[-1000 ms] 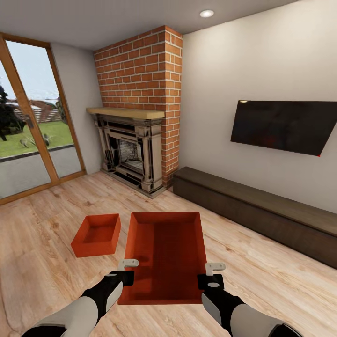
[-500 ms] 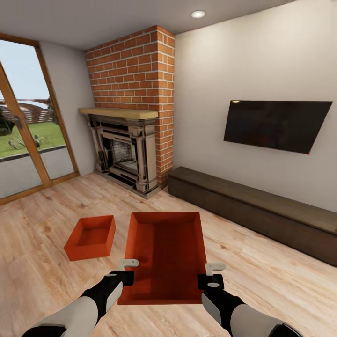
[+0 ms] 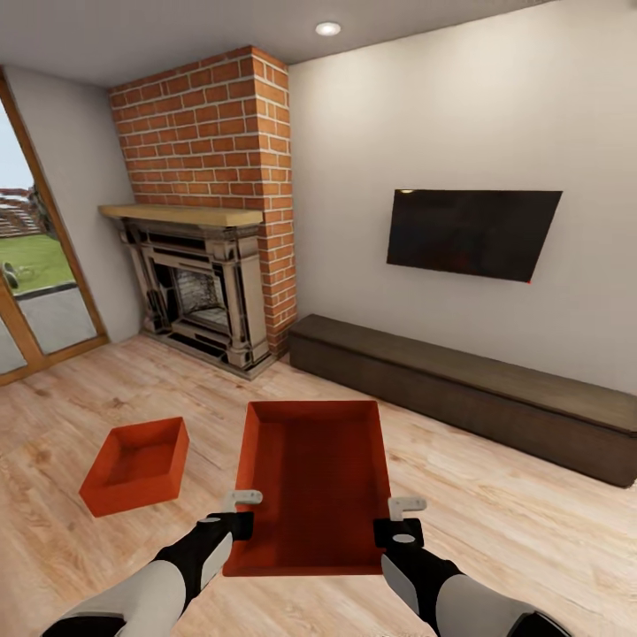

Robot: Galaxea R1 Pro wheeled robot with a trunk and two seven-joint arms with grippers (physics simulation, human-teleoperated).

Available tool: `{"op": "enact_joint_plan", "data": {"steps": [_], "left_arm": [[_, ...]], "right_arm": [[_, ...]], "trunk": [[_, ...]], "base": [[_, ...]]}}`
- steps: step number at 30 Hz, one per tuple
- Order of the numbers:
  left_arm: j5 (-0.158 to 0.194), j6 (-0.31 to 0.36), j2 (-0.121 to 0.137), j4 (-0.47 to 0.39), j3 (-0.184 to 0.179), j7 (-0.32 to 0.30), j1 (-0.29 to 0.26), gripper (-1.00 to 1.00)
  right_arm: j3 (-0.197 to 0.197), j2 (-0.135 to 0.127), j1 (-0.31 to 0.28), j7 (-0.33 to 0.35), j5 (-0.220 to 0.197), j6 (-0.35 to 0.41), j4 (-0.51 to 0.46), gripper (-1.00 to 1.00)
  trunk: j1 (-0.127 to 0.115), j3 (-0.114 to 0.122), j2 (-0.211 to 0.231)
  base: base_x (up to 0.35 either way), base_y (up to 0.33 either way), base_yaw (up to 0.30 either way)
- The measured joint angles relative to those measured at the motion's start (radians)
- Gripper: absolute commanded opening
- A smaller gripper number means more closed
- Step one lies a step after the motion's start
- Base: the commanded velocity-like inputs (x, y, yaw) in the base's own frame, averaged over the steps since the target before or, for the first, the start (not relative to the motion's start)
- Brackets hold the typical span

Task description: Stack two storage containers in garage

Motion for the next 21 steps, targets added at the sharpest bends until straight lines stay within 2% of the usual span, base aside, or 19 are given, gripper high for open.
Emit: {"op": "enact_joint_plan", "data": {"steps": [21], "left_arm": [[0.000, 0.000, 0.000, 0.000, 0.000, 0.000, 0.000, -1.00]], "right_arm": [[0.001, 0.001, -0.001, 0.000, -0.001, -0.001, 0.003, -1.00]], "trunk": [[0.000, 0.000, 0.000]], "base": [[0.000, 0.000, -0.252]]}}
